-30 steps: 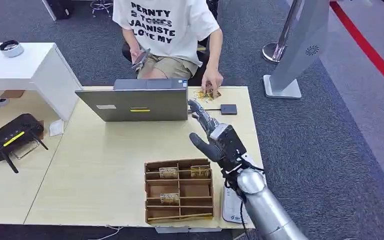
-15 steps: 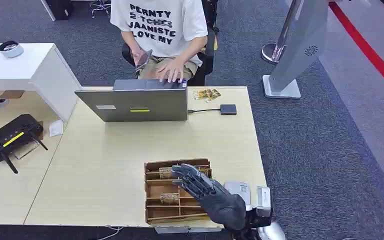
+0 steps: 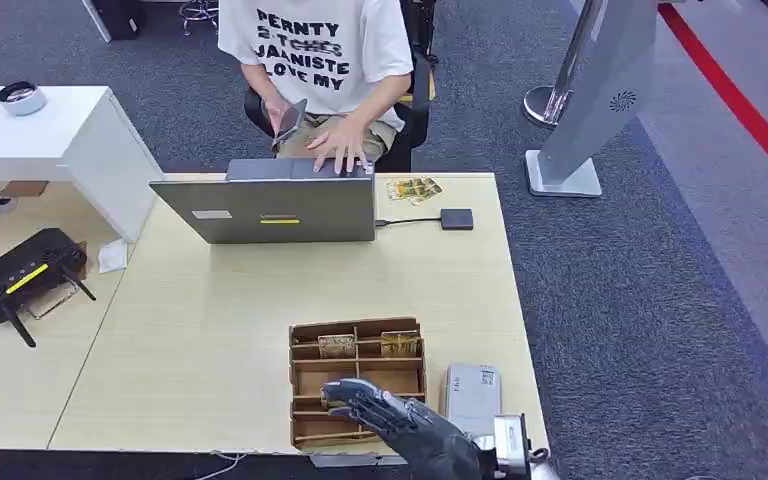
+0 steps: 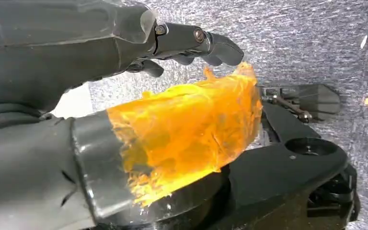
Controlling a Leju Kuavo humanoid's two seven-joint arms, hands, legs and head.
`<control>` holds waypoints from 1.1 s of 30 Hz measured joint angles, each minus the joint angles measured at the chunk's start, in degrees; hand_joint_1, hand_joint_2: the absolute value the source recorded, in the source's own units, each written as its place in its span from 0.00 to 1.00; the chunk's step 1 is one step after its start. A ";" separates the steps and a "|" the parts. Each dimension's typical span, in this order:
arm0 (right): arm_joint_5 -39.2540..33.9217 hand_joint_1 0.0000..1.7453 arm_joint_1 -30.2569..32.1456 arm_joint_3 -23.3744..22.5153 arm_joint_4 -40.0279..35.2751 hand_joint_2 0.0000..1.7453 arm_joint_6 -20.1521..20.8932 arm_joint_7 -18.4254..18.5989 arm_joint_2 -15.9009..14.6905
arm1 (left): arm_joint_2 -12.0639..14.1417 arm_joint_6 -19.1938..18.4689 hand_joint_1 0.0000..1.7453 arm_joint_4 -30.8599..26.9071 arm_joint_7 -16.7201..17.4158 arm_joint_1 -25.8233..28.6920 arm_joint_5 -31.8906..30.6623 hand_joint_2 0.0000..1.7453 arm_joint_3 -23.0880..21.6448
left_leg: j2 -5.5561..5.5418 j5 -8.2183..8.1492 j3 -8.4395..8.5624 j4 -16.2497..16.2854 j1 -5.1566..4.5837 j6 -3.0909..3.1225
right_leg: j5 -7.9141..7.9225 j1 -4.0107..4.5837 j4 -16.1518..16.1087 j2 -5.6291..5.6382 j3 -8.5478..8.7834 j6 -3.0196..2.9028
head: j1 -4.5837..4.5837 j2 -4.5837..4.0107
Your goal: Pass the card to the sensor for recognition and then transmit it.
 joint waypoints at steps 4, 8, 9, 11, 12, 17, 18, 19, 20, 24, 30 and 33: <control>0.00 0.00 -0.27 0.44 0.35 0.00 0.02 -0.67 -0.70 | 0.00 -0.22 0.00 0.00 0.17 0.00 -0.24 0.00 0.00 | 0.00 0.00 0.00 0.00 0.00 0.00 | 0.00 0.00 0.00 0.00 0.00 0.00 | -0.02 0.00; -0.17 0.00 -0.29 0.57 0.39 0.00 -0.18 -1.77 -1.05 | 0.00 -0.39 0.00 0.00 0.63 0.00 -0.87 0.00 0.00 | 0.00 0.00 0.02 0.00 0.00 0.00 | 0.00 0.00 0.00 0.00 0.00 0.00 | -0.02 0.00; -0.15 0.00 -0.29 0.68 0.39 0.00 -0.26 -1.97 -1.11 | 0.00 -0.31 0.00 0.00 0.70 0.00 -0.92 0.00 0.00 | 0.00 0.00 0.02 0.00 0.00 0.00 | 0.00 0.00 0.00 0.00 0.00 0.00 | -0.02 0.00; -0.02 0.00 -0.23 0.87 0.39 0.00 -0.53 -2.25 -1.29 | -0.02 -0.06 0.00 0.00 0.74 -0.01 -1.18 0.00 0.00 | 0.00 0.00 0.03 0.00 0.00 0.00 | 0.00 0.00 0.00 0.00 0.00 0.00 | -0.02 0.00; 0.22 0.00 -0.16 0.98 0.39 0.00 -0.87 -2.51 -1.38 | -0.02 0.13 0.00 0.00 0.76 -0.02 -1.27 0.00 0.00 | 0.00 0.00 0.04 0.00 0.00 0.00 | 0.00 0.00 0.00 0.00 0.00 0.00 | -0.02 0.00; 1.09 0.00 0.26 1.51 0.39 0.00 -1.01 -4.08 -2.05 | 0.00 0.61 0.00 0.00 0.76 -0.11 -1.79 0.00 -0.02 | 0.01 0.00 0.03 0.00 0.00 0.00 | 0.00 0.00 0.00 0.00 0.00 0.00 | -0.02 0.00; 1.11 0.00 0.28 1.55 0.39 0.00 -1.01 -4.17 -2.12 | 0.00 0.63 0.00 0.00 0.76 -0.15 -1.86 0.00 -0.02 | 0.01 0.00 0.03 0.00 0.00 0.00 | 0.00 0.00 0.00 0.00 0.00 0.00 | -0.02 0.00; 1.14 0.00 0.31 1.59 0.39 0.00 -1.01 -4.22 -2.18 | 0.00 0.61 0.00 0.00 0.79 -0.17 -1.86 0.00 -0.02 | 0.01 0.00 0.03 0.00 0.00 0.00 | 0.00 0.00 0.00 0.00 0.00 0.00 | 0.00 0.00; 1.20 0.00 0.34 1.62 0.39 0.00 -1.01 -4.22 -2.23 | 0.00 0.61 0.00 0.00 0.79 -0.17 -1.88 0.00 -0.02 | 0.01 0.00 0.03 0.00 0.00 0.00 | 0.00 0.00 0.00 0.00 0.00 0.00 | -0.02 0.00; 0.89 0.00 0.43 1.77 0.42 0.00 -1.36 -4.79 -2.42 | 0.02 0.55 0.00 0.00 0.83 -0.17 -2.16 0.00 -0.02 | 0.01 0.00 0.03 0.00 0.00 0.00 | 0.00 0.00 0.00 0.00 0.00 0.00 | -0.02 0.00; -1.35 0.00 0.45 1.75 2.01 0.00 -1.70 -4.15 -2.42 | 0.09 0.50 0.00 0.00 0.96 -0.19 -2.58 0.00 -0.20 | 0.00 0.00 0.03 0.00 0.00 0.00 | 0.00 0.00 0.00 0.00 0.00 0.00 | -0.02 0.00; -0.57 0.00 0.43 1.77 2.32 0.00 -1.77 -4.68 -2.42 | 0.15 0.72 0.00 0.00 0.96 -0.19 -2.75 0.00 -0.46 | 0.00 0.00 0.03 0.00 0.00 0.00 | 0.00 0.00 0.00 0.00 0.00 0.00 | -0.02 0.00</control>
